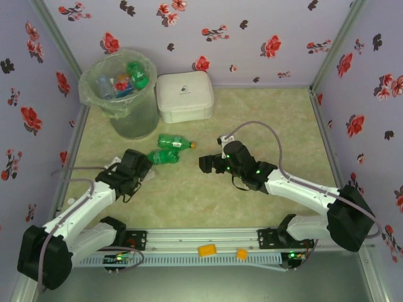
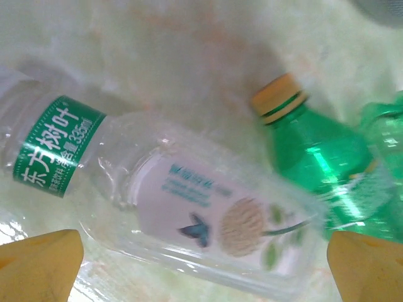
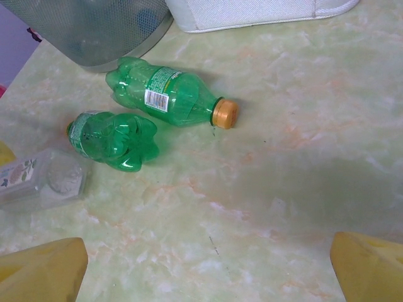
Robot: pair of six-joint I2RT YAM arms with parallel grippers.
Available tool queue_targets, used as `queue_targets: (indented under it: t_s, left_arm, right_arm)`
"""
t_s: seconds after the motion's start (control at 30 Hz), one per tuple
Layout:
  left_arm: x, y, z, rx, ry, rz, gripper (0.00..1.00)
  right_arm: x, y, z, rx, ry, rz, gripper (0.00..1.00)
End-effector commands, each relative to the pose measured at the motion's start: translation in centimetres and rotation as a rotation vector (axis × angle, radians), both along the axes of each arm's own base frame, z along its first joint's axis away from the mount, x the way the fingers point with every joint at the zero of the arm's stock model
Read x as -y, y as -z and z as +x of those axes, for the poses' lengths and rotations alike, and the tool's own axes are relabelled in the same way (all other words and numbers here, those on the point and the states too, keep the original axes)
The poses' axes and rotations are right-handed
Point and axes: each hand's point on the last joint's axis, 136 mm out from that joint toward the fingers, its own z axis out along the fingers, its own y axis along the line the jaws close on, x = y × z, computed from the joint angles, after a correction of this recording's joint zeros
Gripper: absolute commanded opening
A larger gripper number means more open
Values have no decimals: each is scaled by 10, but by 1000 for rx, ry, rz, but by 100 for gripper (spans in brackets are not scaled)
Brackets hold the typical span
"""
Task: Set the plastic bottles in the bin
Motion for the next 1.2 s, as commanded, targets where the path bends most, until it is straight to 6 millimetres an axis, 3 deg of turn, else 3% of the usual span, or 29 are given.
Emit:
queue_targets:
  t_s: [0.0, 0.1, 0.33, 0.57, 0.87, 1.0, 1.17]
  left_arm:
    - [-23, -14, -11, -30, 20, 94, 100]
    - [-33, -9, -9, -19, -75, 26, 100]
    - [-25, 10, -8, -57, -258, -141, 100]
    - [-47, 21, -2, -87, -458, -155, 100]
    - [-50, 58, 14, -217, -490, -178, 97]
    - [-53, 61, 26, -227, -466, -156, 88]
    - [-52, 57, 36, -195, -433, -152, 52]
  right_arm:
    - [-2, -10, 7, 30, 10, 21, 100]
    - [-2, -8, 8, 29, 10, 19, 100]
    - [-2, -7, 8, 31, 7, 11, 100]
    - [1, -3, 6, 27, 9, 5, 100]
    - [12, -4, 4, 41, 40, -8, 100]
    - [16, -5, 4, 44, 52, -15, 100]
    - [16, -7, 5, 46, 54, -12, 100]
